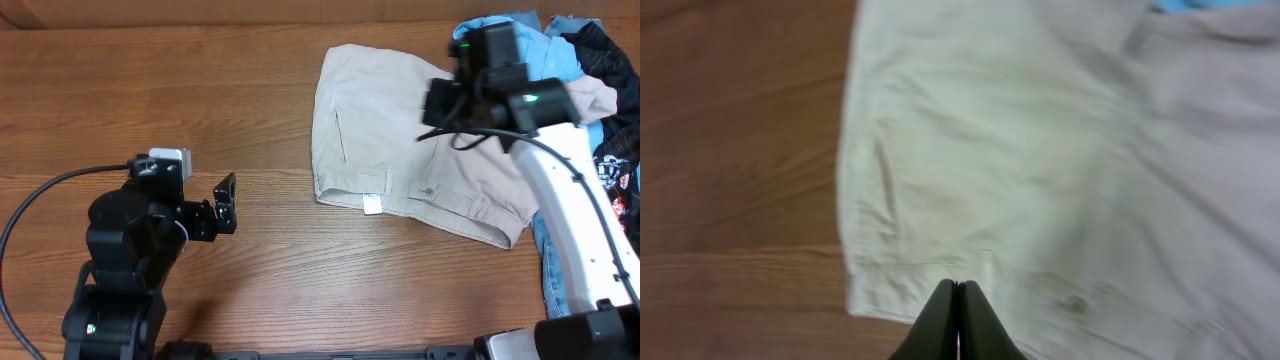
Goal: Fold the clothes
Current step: 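Grasp the beige shorts with the right gripper and pull them left onto the table, then reach the left gripper to the shorts' near edge and grasp it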
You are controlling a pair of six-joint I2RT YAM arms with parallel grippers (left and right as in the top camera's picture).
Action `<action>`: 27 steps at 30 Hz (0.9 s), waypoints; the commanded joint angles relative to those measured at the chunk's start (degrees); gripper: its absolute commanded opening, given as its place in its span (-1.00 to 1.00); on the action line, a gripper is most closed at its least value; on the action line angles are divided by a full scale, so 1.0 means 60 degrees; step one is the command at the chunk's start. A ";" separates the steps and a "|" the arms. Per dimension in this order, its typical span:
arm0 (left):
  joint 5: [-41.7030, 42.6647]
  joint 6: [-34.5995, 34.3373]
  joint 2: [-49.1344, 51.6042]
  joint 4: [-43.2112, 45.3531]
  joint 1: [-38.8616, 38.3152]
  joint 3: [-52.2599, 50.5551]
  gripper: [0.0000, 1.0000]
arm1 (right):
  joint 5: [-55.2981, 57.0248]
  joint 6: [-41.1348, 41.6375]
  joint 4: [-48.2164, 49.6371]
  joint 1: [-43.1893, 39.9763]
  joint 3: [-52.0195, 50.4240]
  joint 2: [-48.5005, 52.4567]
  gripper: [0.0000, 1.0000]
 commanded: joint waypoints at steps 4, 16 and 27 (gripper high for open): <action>0.0656 -0.0546 0.0958 0.0346 -0.0025 0.0222 1.00 | -0.0033 -0.0925 -0.0896 -0.1038 0.0215 -0.0390 -0.92; 0.2011 -0.1355 0.3752 0.0885 -0.0630 0.0222 1.00 | -0.0033 -0.1501 -0.1311 -0.1861 0.0215 -0.0386 -0.59; -0.0029 -0.1432 0.6681 0.2801 -0.3257 0.0222 1.00 | -0.0033 -0.1497 -0.1443 -0.1912 0.0211 -0.0386 0.28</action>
